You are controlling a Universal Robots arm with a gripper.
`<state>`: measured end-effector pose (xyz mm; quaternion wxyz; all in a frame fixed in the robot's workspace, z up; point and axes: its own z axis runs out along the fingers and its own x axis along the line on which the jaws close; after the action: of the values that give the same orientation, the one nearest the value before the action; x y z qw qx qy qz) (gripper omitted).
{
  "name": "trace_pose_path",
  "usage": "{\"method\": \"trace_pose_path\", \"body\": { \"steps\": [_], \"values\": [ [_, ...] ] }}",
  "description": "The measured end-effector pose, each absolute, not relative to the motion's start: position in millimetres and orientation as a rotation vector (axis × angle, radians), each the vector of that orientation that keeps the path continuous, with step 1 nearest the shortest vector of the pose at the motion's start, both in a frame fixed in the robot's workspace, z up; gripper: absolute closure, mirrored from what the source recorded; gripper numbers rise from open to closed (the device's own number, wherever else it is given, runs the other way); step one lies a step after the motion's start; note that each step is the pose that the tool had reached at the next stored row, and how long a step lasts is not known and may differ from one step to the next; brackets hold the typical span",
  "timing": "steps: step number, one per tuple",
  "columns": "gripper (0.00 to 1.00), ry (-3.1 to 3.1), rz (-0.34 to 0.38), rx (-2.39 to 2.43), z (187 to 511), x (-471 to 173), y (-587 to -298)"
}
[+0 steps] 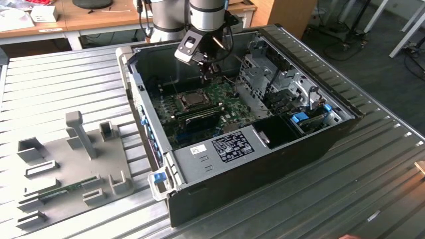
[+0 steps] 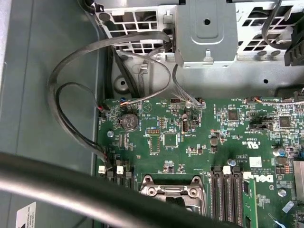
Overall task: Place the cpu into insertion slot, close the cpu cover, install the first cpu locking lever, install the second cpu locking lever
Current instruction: 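Close the cpu cover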
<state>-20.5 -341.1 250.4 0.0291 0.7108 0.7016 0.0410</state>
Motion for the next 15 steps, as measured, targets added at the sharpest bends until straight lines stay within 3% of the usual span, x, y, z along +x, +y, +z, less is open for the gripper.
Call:
{"method": "trace_pose_path", "body": {
  "steps": [10, 15],
  "values": [
    [0.9, 2.197, 0.057, 2.227, 249.6, -20.3, -341.1],
    [0.9, 2.197, 0.056, 2.227, 249.7, -20.3, -341.1]
  ]
}}
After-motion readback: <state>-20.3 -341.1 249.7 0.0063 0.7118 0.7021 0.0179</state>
